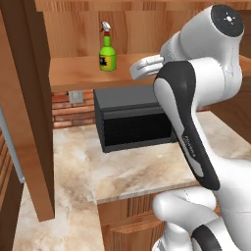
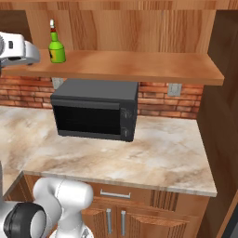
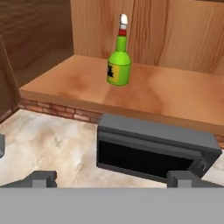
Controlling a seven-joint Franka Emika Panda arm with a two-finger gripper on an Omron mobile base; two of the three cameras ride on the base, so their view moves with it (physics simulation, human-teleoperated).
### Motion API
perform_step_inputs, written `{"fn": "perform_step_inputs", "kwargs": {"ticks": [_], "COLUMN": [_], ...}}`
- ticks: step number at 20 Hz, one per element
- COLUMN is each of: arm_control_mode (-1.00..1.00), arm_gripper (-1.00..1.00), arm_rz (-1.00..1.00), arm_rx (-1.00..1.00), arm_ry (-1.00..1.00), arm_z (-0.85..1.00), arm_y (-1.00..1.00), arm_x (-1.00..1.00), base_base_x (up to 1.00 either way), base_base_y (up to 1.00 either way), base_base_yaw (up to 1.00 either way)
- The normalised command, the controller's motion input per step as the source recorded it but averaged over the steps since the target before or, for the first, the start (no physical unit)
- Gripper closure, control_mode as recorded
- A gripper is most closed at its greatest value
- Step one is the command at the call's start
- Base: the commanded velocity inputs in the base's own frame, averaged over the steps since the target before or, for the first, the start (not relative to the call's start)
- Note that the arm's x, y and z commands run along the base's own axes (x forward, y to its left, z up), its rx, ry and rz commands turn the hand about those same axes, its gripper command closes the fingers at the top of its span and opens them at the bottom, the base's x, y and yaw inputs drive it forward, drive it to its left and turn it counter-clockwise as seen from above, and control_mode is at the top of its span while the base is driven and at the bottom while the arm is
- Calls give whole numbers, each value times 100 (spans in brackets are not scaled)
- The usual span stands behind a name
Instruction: Move the cutting board and knife to the sink. Then move spray from the cabinet to the counter.
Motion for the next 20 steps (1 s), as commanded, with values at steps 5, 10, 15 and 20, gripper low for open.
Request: {"fn": "perform_step_inputs", "kwargs": {"ticks": [5,10,15,20], "arm_control_mode": [-100,-100,-100,-100], "arm_gripper": [-100,-100,-100,-100], "arm_rz": [-23,-18,-2,0], "arm_rx": [0,6,0,0], "arm_ry": [-6,-4,0,0], "arm_z": [0,0,0,0], "arm_y": [0,0,11,17], "arm_x": [17,9,33,49], "base_base_x": [0,0,0,0], "base_base_y": [0,0,0,0], "base_base_yaw": [0,0,0,0]}}
